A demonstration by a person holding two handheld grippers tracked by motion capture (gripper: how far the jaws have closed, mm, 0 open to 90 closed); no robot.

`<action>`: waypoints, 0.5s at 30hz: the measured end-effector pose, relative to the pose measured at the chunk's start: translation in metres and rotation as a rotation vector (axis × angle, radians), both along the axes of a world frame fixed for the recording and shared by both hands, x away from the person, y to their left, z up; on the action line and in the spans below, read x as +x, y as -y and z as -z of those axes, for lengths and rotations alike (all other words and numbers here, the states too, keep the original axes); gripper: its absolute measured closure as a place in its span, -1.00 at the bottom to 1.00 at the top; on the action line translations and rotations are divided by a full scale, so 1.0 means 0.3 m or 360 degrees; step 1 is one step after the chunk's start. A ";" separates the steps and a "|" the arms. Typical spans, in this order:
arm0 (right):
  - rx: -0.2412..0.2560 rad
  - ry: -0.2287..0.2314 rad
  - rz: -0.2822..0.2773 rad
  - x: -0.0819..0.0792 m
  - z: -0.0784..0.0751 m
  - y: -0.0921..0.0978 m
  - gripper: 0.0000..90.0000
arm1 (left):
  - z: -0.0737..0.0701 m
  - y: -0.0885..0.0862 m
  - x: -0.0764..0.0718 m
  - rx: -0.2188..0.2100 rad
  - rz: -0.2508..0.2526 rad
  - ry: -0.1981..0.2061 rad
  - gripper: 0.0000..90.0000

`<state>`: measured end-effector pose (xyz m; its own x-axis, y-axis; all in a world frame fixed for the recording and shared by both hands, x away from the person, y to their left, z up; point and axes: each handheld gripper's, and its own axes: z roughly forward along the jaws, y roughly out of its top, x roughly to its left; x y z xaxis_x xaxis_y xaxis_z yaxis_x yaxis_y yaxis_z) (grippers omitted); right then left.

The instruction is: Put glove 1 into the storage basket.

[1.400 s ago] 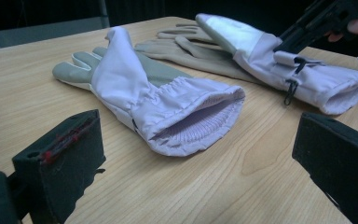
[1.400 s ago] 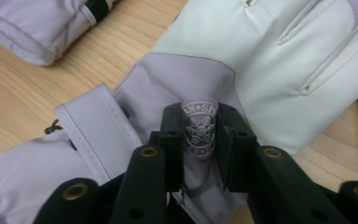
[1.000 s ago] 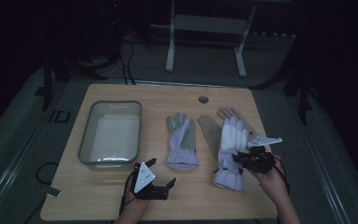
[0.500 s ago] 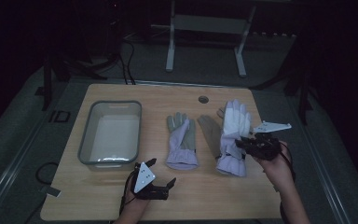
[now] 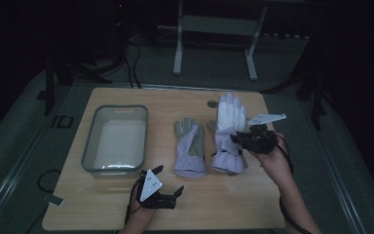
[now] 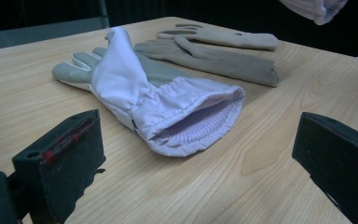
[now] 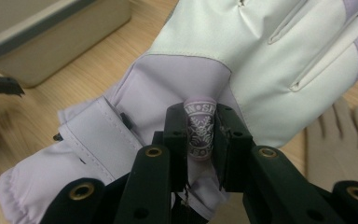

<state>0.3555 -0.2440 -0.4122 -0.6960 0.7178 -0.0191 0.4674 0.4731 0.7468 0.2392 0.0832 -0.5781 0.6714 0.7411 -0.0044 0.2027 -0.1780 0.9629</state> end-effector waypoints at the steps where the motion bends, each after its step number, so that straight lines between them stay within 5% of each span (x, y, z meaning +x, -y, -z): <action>1: 0.0000 -0.0006 -0.0015 0.006 0.000 -0.018 0.70 | 0.000 0.000 0.000 0.0000 0.0000 0.0000 -0.95; 15: -0.0012 -0.0025 -0.0162 0.051 -0.006 -0.238 0.70 | 0.000 0.000 -0.001 -0.0005 0.0007 0.0003 -0.95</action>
